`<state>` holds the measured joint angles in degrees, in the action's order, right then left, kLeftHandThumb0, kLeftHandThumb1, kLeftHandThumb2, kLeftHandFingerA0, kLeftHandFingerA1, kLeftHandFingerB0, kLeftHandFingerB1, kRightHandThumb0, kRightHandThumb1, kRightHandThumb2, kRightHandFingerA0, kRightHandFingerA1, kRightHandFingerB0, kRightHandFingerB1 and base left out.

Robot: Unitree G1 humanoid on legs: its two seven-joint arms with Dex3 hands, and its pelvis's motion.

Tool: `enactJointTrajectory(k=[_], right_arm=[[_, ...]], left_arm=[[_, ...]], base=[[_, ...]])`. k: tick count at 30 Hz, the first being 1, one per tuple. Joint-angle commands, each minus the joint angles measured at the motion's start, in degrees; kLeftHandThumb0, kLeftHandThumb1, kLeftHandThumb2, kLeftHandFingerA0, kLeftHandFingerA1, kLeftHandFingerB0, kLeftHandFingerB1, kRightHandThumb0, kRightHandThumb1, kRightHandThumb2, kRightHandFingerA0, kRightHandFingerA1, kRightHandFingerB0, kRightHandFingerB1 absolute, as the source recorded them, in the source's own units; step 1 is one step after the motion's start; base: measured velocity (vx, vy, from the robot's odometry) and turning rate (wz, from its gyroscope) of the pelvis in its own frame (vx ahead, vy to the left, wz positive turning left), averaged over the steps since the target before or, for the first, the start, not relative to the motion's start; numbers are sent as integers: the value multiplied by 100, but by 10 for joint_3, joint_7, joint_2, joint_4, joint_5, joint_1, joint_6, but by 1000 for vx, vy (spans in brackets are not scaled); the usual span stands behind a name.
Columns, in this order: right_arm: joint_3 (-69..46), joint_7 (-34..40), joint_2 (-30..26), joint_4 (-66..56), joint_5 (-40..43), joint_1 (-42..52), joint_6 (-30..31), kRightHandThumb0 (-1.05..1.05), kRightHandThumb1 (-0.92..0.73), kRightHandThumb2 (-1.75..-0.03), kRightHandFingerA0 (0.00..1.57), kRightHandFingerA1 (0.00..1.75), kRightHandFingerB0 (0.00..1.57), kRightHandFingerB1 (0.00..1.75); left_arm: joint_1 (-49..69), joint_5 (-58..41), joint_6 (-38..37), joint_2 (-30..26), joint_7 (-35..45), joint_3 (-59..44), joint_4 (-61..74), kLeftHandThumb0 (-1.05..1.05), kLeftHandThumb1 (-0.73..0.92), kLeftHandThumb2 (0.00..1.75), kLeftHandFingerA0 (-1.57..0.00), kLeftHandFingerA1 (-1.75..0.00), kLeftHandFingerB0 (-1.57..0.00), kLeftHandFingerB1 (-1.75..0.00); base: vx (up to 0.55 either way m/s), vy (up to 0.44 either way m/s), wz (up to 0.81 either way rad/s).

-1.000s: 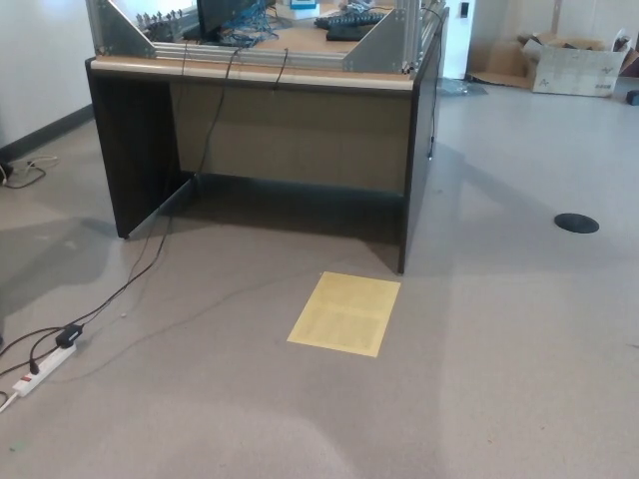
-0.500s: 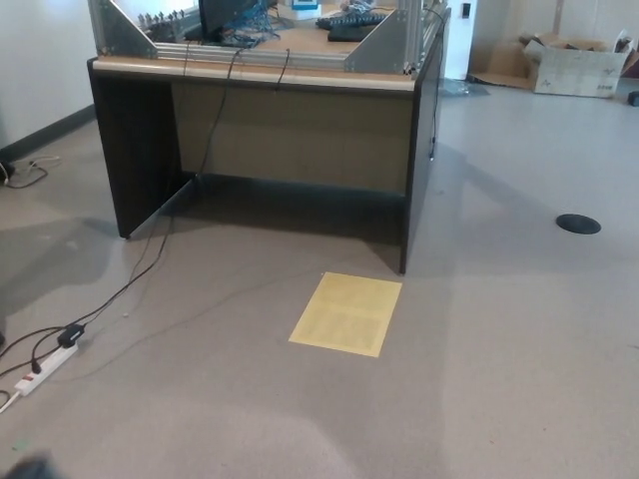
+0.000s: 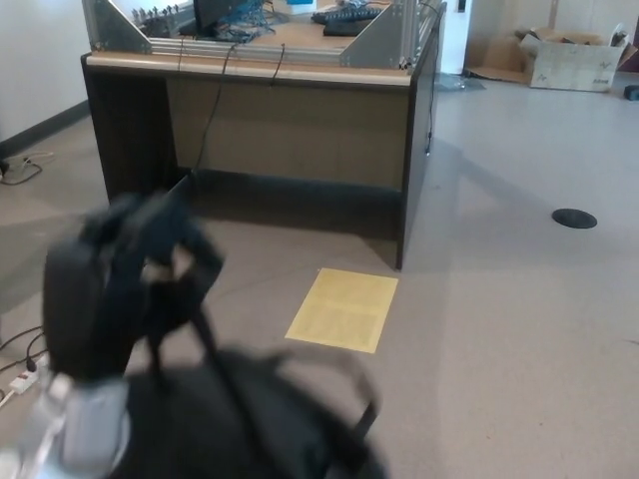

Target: A person hands over a black lunchbag to the robot and the robot uses its left hand to grab the strips of the lunchbag, the gives it back to the person.

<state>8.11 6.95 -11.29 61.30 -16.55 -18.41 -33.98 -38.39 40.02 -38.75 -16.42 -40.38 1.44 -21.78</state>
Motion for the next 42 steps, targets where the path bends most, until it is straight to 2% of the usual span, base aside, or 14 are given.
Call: enactJointTrajectory(k=[1, 3, 7, 8, 12, 13, 22, 26, 32, 35, 39, 42], right_arm=[[-9, 4, -6, 0, 7, -9, 7, -55, -69, -62, 66, 47, 60, 46], [-13, 2, -3, 2, 14, -12, 6, -53, -68, -61, 67, 48, 61, 47], [-20, -1, 2, 3, 23, -13, 3, -55, -68, -61, 68, 49, 61, 47], [-20, -2, 2, 1, 23, -12, 0, -52, -57, -95, 63, 65, 50, 58], [-24, -9, 2, 6, 27, -22, 2, -52, -56, -96, 64, 67, 50, 59], [-24, -9, 0, 6, 25, -26, 5, -58, -67, -61, 67, 50, 61, 47], [-16, -14, -3, 4, 11, -42, 20, -57, -69, -62, 64, 48, 59, 45], [-15, -14, -6, -1, 7, -38, 20, -55, -69, -61, 63, 46, 59, 44], [-17, -22, -3, 7, 11, -48, 21, -55, -68, -61, 64, 47, 60, 45], [-13, -19, -4, 11, 4, -54, 30, -55, -68, -61, 64, 46, 61, 44], [-10, -14, -3, 13, 2, -48, 22, -56, -68, -61, 64, 47, 61, 45], [-11, -14, -1, 15, 5, -44, 18, -55, -67, -61, 66, 47, 63, 45]], left_arm=[[-175, 34, 52, -35, 39, 24, -40, -21, 64, 56, -76, -175, -51, -175], [-239, 30, 49, -37, 52, 34, -75, -20, 60, 56, -79, -175, -55, -169], [-348, 49, 60, -34, 57, 64, -138, -18, 57, 55, -80, -175, -56, -170], [-384, 58, 55, -25, 50, 78, -159, -17, 58, 54, -79, -175, -54, -173], [-434, 64, 67, -14, 47, 99, -193, -19, 57, 54, -78, -175, -53, -173], [-461, 75, 73, -6, 35, 112, -214, -21, 58, 54, -80, -175, -53, -175], [-550, 72, 94, 30, 29, 160, -280, -23, 58, 55, -81, -175, -60, -168], [-562, 73, 95, 39, 7, 179, -290, -21, 58, 55, -83, -175, -59, -172], [-554, 67, 95, 28, 8, 183, -282, -23, 59, 56, -84, -175, -61, -170], [-548, 61, 90, 20, 11, 179, -274, -21, 59, 55, -86, -175, -61, -174], [-521, 53, 86, 6, 32, 175, -246, -18, 58, 54, -81, -175, -54, -175], [-503, 53, 81, 0, 29, 175, -233, -21, 56, 54, -80, -175, -58, -171]], base=[[0, 0, 0], [0, 0, 0], [0, 0, 0], [0, 0, 0], [0, 0, 0], [0, 0, 0], [0, 0, 0], [0, 0, 0], [0, 0, 0], [0, 0, 0], [0, 0, 0], [0, 0, 0]])
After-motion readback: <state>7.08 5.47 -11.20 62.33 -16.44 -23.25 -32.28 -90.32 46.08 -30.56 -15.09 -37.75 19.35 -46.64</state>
